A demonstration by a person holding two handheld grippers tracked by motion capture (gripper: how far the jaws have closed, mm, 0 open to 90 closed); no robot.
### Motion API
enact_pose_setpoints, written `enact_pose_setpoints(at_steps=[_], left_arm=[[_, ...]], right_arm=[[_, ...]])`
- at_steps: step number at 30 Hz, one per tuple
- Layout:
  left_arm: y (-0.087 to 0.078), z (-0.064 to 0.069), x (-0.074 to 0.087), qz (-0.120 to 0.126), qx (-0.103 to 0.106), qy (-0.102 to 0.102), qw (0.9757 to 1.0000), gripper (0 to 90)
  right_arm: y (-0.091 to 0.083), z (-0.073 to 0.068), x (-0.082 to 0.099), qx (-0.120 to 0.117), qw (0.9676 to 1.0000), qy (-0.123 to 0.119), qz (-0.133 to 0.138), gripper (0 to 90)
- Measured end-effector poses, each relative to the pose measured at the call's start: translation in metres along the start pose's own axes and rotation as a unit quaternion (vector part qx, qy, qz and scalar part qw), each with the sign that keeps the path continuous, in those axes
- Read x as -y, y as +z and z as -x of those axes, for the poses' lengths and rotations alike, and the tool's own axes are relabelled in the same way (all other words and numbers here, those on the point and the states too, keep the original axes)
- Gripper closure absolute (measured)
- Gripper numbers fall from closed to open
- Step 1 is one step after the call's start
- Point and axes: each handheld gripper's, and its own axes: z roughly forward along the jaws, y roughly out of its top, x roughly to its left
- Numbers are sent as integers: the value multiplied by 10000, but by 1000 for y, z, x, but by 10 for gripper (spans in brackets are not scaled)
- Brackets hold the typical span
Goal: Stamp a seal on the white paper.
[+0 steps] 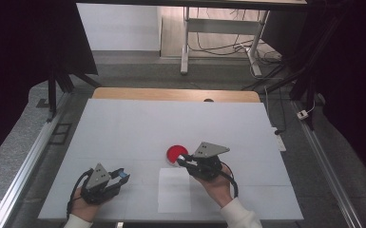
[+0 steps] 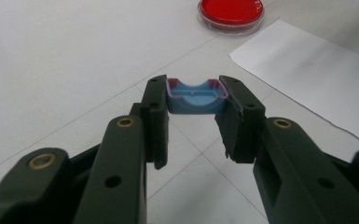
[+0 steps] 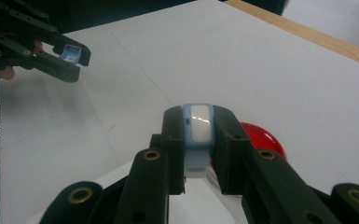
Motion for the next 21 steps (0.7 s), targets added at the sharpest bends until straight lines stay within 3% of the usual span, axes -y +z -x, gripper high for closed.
enact_pose_setpoints(at_steps=[21], left_arm=[[0, 0, 0, -6, -1, 9, 10000, 647]], right_arm=[[0, -15, 10, -140, 9998, -50, -161, 750]])
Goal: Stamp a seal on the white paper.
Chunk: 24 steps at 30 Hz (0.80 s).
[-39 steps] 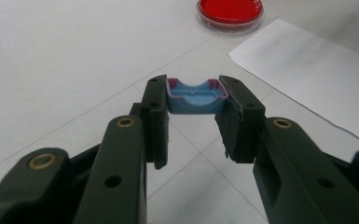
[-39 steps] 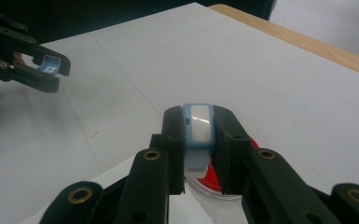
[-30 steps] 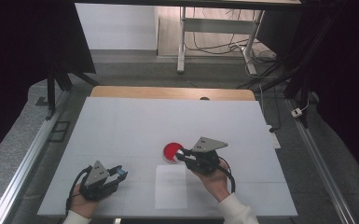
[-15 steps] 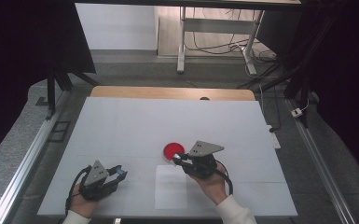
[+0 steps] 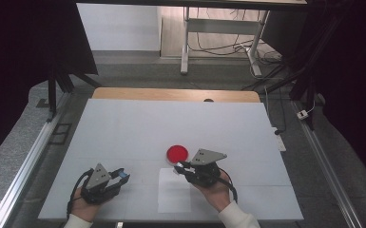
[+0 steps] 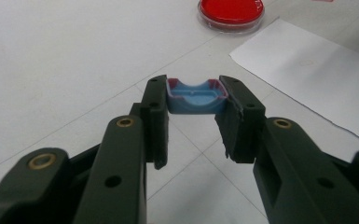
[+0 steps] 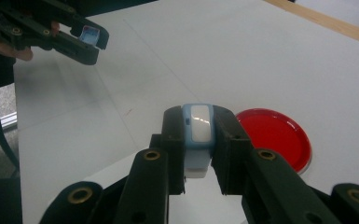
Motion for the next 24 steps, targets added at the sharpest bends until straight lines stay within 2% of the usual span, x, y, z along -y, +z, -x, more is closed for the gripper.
enact_pose_setpoints(at_steps=[13, 24], left_arm=[[0, 0, 0, -5, 11, 14, 10000, 647], [1, 1, 0, -14, 4, 27, 10000, 647]], right_arm=[[0, -8, 11, -102, 9997, -92, -209, 750], [9, -14, 15, -219, 9984, -271, -443, 750]])
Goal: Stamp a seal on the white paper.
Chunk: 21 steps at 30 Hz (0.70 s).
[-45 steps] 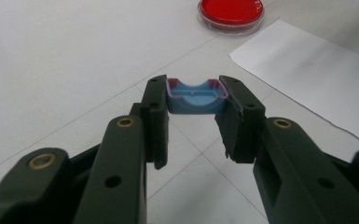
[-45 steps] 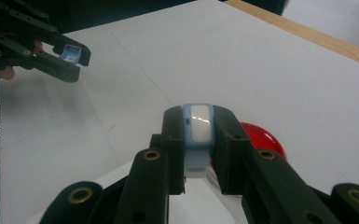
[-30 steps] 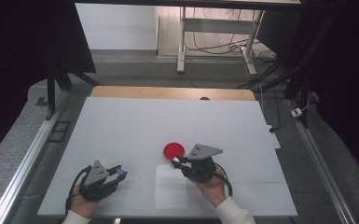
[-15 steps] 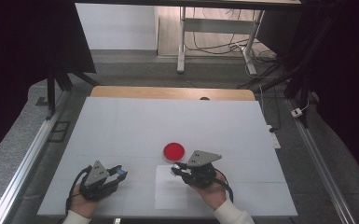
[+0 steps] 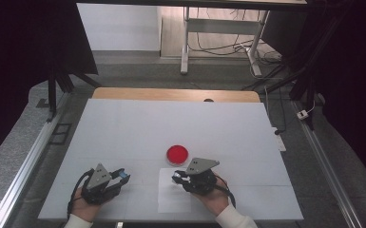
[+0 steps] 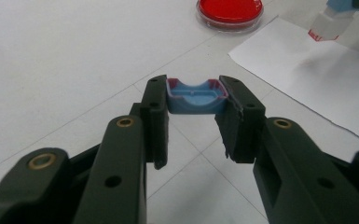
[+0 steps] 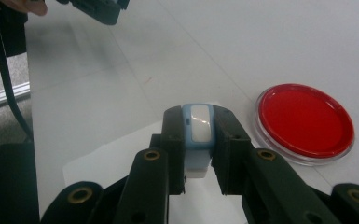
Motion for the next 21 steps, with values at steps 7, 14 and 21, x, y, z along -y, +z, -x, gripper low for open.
enact_pose_setpoints(at_steps=[7, 14, 21], left_arm=[[0, 0, 0, -4, 11, 11, 10000, 647], [0, 0, 0, -7, 11, 9, 10000, 647], [1, 1, 0, -16, 16, 18, 10000, 647]], right_arm=[[4, 3, 4, -51, 9999, 20, -107, 749], [8, 2, 5, -116, 9998, 1, -144, 750], [10, 2, 6, -143, 9997, -33, -199, 750]])
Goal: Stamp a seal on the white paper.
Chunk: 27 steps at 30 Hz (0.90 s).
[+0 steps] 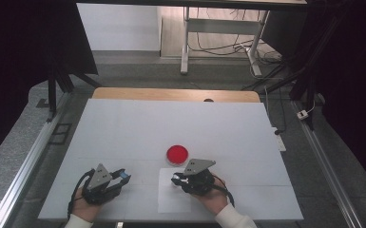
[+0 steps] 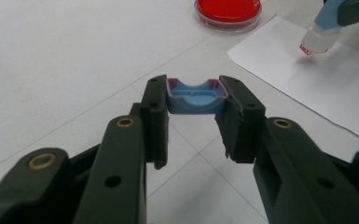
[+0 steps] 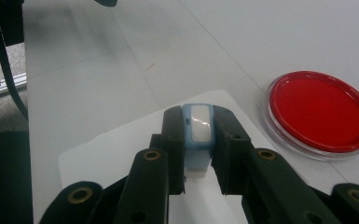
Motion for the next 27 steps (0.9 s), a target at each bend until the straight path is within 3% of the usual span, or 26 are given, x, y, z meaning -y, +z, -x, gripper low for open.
enact_pose_setpoints(at_steps=[27], left_arm=[[0, 0, 0, -12, 6, 10, 10000, 647]], right_arm=[[8, -2, 2, 4, 9999, -72, -123, 749]])
